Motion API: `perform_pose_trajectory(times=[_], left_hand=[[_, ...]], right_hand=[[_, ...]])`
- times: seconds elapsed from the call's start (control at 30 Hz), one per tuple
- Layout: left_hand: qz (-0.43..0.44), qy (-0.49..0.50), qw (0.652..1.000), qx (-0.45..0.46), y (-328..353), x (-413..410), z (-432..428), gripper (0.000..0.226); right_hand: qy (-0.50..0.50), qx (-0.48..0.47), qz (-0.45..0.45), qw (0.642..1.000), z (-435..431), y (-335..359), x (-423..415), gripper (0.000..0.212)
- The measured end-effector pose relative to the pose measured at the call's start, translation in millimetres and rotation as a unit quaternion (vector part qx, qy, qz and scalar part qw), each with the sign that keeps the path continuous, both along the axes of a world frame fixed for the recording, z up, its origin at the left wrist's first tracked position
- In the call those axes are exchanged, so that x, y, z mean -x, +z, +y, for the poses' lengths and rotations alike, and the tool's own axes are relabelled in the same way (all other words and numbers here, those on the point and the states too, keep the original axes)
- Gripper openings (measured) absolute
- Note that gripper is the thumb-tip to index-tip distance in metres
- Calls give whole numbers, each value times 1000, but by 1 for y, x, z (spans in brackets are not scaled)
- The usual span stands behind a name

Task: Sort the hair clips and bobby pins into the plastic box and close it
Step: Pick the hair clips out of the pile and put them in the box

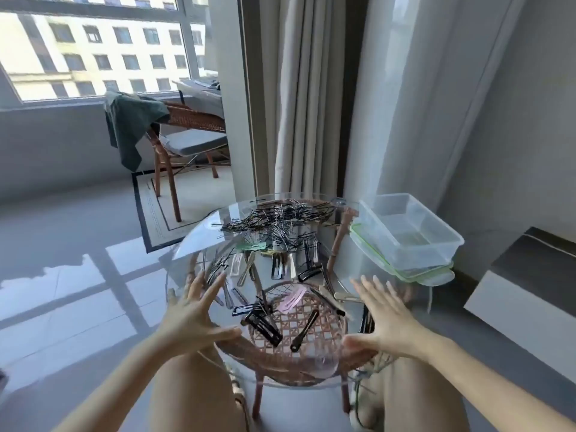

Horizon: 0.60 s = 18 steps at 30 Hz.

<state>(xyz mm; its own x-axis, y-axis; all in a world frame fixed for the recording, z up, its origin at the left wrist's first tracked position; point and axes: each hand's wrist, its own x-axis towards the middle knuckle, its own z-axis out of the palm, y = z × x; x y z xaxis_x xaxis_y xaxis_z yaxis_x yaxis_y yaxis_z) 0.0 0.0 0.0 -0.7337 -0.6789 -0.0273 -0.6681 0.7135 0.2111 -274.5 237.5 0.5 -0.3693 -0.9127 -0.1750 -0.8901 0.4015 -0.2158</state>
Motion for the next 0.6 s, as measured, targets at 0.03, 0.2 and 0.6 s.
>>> perform_pose_trajectory(times=[0.03,0.2,0.6], left_hand=[[7,-5,1000,-14,1,6,2,114],[27,-30,999,-18,-11,45,10,104],[310,-10,944,-114,22,74,4,56]], right_hand=[[1,10,-5,1000,-7,1,-4,122],[-7,38,-13,999,-44,-8,-25,113],[-75,260,-232,934,-99,25,-33,58]])
